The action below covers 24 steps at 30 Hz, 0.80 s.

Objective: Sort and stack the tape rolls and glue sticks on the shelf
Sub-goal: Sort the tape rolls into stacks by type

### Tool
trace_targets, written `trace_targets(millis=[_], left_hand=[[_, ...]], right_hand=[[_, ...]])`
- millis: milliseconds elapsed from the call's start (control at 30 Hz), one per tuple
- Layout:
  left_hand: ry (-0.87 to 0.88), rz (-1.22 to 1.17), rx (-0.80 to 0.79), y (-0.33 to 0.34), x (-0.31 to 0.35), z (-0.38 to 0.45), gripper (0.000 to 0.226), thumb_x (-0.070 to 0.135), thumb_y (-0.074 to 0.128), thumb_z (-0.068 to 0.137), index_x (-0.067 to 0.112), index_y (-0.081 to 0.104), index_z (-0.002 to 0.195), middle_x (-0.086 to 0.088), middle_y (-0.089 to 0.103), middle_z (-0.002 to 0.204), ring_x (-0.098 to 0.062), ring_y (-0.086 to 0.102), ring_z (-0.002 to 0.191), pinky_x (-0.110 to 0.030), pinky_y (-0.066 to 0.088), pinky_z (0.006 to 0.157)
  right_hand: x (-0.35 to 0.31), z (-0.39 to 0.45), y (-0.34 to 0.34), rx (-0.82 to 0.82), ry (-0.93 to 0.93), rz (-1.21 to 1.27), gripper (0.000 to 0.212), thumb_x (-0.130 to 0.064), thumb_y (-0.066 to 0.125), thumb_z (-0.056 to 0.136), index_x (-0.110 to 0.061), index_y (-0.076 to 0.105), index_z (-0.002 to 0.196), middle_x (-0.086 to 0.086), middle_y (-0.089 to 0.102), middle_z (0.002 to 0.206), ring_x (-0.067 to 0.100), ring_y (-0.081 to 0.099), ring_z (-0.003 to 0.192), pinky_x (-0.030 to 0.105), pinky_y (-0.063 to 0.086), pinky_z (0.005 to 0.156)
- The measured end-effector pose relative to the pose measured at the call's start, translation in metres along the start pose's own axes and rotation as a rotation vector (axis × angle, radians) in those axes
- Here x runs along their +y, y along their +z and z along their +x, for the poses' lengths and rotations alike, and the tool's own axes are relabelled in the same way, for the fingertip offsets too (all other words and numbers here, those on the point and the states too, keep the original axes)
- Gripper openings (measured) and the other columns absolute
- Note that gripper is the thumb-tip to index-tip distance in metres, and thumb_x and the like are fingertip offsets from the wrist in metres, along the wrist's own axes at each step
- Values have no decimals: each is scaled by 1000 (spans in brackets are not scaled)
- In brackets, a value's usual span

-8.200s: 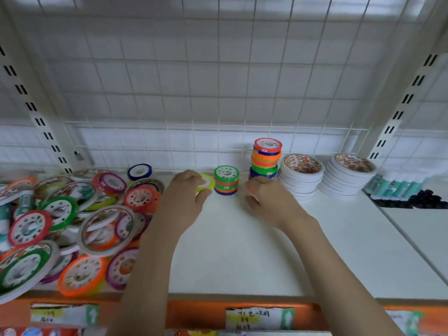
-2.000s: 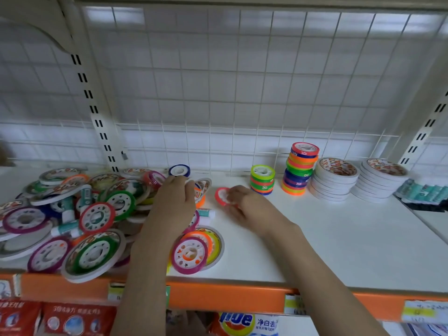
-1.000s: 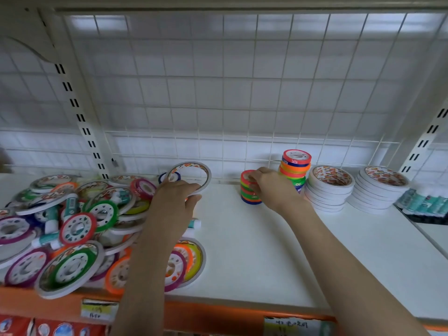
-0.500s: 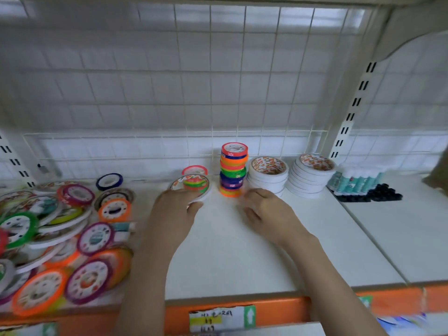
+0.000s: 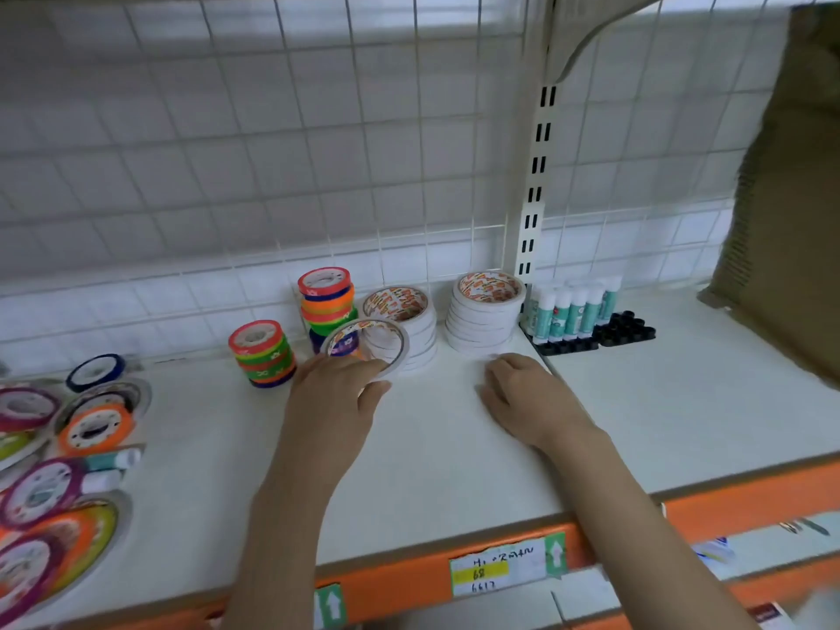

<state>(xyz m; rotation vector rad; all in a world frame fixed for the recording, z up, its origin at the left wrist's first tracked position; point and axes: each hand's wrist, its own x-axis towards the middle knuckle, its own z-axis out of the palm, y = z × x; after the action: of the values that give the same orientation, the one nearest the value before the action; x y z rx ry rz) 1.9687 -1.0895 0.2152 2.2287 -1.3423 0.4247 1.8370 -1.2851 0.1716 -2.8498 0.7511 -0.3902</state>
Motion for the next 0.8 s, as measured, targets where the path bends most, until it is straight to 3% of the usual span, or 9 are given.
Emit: trace_targets(millis=[167,233,333,433,567,667,800], left_hand=[[44,69,60,2,16,26,22,19,64,75,8,74,91,-7,72,79,-27,66,73,-39,48,72],[35,70,60,3,17,41,21,14,68,80,7,73,99,-12,73,91,-31,66,85,-41,48,80],[-15,80,15,6,21,62,30,17,64,87,9,66,115,-13,66,115,-32,59,109,-40,43,95],[-35,130,-50,12,21,78,31,20,59,90,11,64,120,-12,64,120,-30,55,113,-35,39,93],[-45,134,-82,18,20,88,28,22,59,90,10,67,113,-11,67,112,-28,58,103,-31,40,84],[-63,136,-125,19,20,92,28,24,61,88,11,68,112,-8,67,109,-25,58,100,-28,38,80],[-106,67,-184,20,16,93,30,25,65,85,11,69,111,-9,68,110,-24,59,101,-29,41,85]], right_hand=[[2,-2,12,51,-1,52,35,-28,42,94,0,61,100,19,59,110,36,53,109,36,41,94],[1,-2,18,97,18,74,34,-28,46,83,1,64,81,20,65,89,40,62,87,42,52,79],[1,0,24,141,31,36,36,-32,39,78,-6,63,67,12,64,71,33,64,67,38,55,61],[-1,-1,24,144,38,13,26,-29,49,72,-8,63,65,9,63,68,30,63,64,36,55,60],[-2,0,26,198,42,-6,18,-27,64,66,-9,65,65,8,63,69,28,64,66,36,55,63],[-4,1,27,206,60,10,29,-23,85,51,-8,67,67,9,65,71,29,65,68,38,56,64],[-5,1,27,231,54,-8,33,-23,87,45,-7,67,66,10,64,70,29,65,67,38,57,63]])
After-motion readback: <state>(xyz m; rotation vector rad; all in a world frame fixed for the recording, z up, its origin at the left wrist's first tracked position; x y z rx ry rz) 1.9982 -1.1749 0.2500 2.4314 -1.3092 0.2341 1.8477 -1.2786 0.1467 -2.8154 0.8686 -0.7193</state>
